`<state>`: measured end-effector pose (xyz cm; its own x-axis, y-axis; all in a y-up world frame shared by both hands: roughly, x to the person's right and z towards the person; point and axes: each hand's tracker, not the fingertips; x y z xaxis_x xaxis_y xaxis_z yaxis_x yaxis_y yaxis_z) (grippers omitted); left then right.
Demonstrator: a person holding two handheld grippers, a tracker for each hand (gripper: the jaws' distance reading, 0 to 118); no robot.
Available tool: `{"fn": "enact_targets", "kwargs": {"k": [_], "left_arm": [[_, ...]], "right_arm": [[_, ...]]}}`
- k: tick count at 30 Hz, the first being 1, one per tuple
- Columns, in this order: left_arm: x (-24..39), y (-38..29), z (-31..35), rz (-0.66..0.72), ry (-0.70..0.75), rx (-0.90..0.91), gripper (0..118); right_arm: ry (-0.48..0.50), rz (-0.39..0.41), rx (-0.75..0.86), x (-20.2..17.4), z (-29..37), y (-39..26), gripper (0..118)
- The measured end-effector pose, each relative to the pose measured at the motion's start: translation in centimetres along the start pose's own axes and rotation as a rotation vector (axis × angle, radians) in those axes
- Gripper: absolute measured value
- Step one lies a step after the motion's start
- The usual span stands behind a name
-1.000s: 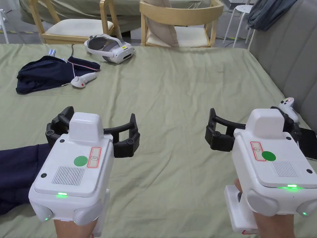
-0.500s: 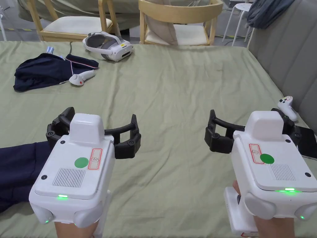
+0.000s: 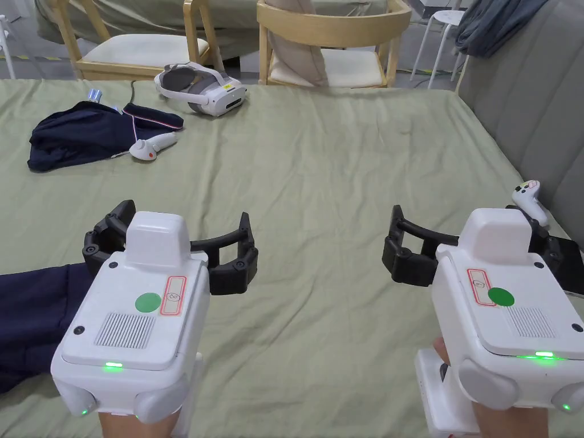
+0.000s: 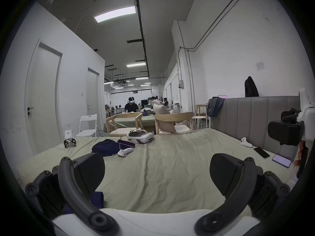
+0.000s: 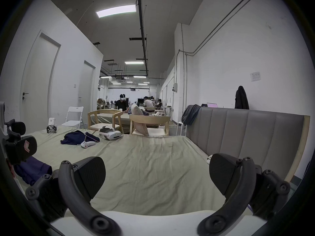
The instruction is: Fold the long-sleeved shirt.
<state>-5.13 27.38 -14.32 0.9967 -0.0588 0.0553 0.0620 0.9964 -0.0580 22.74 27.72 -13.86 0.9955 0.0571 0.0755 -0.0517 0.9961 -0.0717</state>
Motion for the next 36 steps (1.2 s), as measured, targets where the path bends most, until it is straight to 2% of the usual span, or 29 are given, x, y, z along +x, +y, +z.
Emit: {"fn": "enact_targets", "kwargs": {"k": [7, 12, 15, 18, 20, 23, 24, 28, 32, 36], "left_arm": [[-0.2, 0.1, 0.2, 0.001, 0.0, 0.005, 111], [-0.3, 0.2, 0.4, 0.004, 0.001, 0.006, 111], [-0.5, 0.2, 0.4, 0.012, 0.009, 0.007, 111], [-0.5, 0.2, 0.4, 0.009, 0.004, 0.004, 111], [-0.5, 0.2, 0.4, 0.009, 0.012, 0.007, 111], [-0.6, 0.2, 0.4, 0.022, 0.005, 0.005, 111], [-0.6, 0.2, 0.4, 0.017, 0.003, 0.004, 111], [-0.6, 0.1, 0.4, 0.012, 0.013, 0.001, 111], [-0.7, 0.0, 0.2, 0.018, 0.013, -0.006, 111], [-0.7, 0.0, 0.3, 0.018, 0.011, -0.006, 111]], "right_arm": [[-0.001, -0.031, -0.025, -0.2, -0.5, -0.1, 118], [0.042, -0.073, -0.043, -0.2, -0.6, 0.0, 118], [0.032, -0.112, -0.179, -0.5, -0.7, 0.6, 118], [-0.005, -0.122, -0.228, -1.0, -0.4, 2.1, 118], [0.005, -0.128, -0.219, -1.1, -0.4, 1.8, 118], [0.079, -0.17, -0.269, -0.8, -0.9, 1.8, 118], [0.06, -0.172, -0.259, -0.9, -1.0, 1.6, 118], [0.029, -0.095, -0.267, -1.5, -1.3, 1.5, 118], [-0.023, -0.112, -0.252, -1.7, -0.6, 1.0, 118], [-0.033, -0.06, -0.245, -1.8, -0.6, 1.2, 118]]}}
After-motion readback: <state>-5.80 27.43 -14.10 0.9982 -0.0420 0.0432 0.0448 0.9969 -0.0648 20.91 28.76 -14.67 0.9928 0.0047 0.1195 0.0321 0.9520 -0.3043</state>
